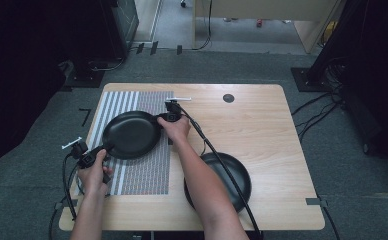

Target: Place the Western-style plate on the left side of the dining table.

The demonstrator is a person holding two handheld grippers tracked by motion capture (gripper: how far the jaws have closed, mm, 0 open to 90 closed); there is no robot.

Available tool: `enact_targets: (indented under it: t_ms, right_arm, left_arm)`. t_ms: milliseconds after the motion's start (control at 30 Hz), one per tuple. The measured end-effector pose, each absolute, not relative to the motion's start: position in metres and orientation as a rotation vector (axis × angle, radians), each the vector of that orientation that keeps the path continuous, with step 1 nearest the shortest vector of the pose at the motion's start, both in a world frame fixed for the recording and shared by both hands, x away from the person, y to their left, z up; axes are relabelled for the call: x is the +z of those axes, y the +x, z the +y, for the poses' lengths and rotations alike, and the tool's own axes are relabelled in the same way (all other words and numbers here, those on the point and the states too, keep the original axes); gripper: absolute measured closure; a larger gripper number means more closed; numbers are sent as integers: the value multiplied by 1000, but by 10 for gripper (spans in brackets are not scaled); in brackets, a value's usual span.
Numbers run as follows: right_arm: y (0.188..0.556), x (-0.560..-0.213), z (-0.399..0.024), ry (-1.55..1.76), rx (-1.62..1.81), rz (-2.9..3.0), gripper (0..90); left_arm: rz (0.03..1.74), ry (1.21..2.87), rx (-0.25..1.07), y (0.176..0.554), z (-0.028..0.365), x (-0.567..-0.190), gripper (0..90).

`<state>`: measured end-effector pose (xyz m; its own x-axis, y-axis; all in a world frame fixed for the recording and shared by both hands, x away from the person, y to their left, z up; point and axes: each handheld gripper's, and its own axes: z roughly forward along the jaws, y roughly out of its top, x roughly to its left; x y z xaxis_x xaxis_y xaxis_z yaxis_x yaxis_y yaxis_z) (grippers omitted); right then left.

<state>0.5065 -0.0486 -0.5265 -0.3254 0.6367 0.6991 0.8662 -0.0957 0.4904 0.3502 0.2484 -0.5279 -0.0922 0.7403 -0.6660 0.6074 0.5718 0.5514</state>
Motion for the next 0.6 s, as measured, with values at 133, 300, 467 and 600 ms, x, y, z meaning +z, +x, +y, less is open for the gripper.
enact_targets:
  t_ms: [133, 300, 467, 600]
  right_arm:
    - [505, -528, -51, -1659, -1402, -1912, 824]
    - [505, -528, -50, -1670, -1400, -1916, 821]
    - [503, -526, -48, -1667, -1412, -1964, 810]
    - [502, -526, -47, -1662, -1427, -1990, 810]
  left_arm:
    - [1777, 1112, 160, 351, 249, -528, 751]
    - [1772, 1111, 158, 351, 249, -528, 733]
    - [1763, 1120, 177, 350, 246, -528, 702]
    - [1767, 1136, 225, 348, 242, -527, 709]
